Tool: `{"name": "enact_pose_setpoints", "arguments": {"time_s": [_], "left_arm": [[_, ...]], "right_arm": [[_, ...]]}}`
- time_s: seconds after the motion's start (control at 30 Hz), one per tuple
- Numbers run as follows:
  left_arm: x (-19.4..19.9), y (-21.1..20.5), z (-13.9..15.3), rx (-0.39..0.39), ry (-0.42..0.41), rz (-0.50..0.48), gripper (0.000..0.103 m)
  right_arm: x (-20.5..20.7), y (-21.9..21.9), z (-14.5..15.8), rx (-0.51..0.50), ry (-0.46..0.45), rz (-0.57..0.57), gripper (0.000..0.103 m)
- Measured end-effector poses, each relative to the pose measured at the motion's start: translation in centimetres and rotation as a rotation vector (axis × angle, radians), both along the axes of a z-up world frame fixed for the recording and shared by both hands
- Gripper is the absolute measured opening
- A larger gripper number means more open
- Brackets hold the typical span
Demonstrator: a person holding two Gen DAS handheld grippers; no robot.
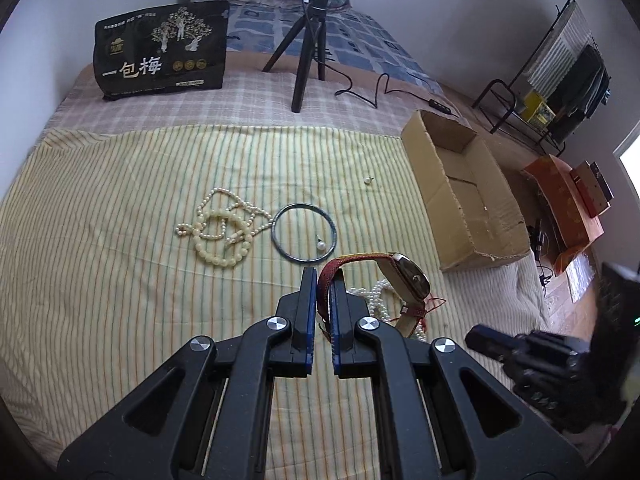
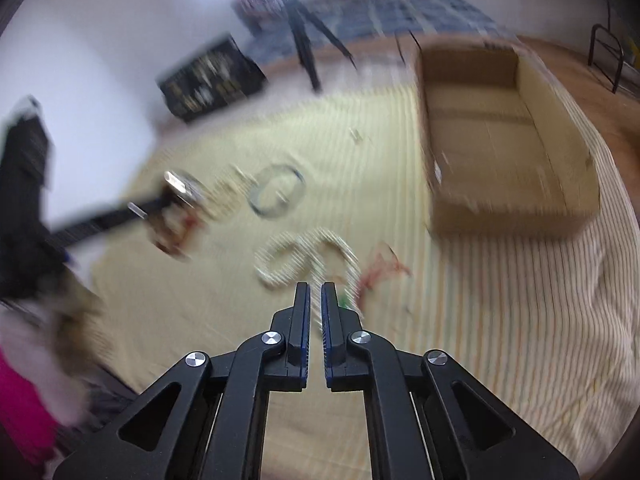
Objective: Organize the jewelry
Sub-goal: 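Lift the watch with the left tool while the right tool carries the necklace toward the box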
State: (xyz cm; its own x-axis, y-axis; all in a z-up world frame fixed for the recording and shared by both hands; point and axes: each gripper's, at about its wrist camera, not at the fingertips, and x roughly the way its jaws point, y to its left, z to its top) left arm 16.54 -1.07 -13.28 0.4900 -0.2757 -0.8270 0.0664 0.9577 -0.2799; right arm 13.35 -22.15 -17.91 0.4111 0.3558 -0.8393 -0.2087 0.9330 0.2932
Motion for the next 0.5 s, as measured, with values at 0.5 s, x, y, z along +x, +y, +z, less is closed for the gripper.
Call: {"name": "enact_pose_setpoints", "arguments": {"time_s": [0.5], "left_arm": [[0.2, 1.4, -0.2, -0.03, 0.012, 0.025, 0.004]], "right_arm": [[1.2, 2.5, -6.3, -0.279, 0.081, 0.109, 0.015]]}}
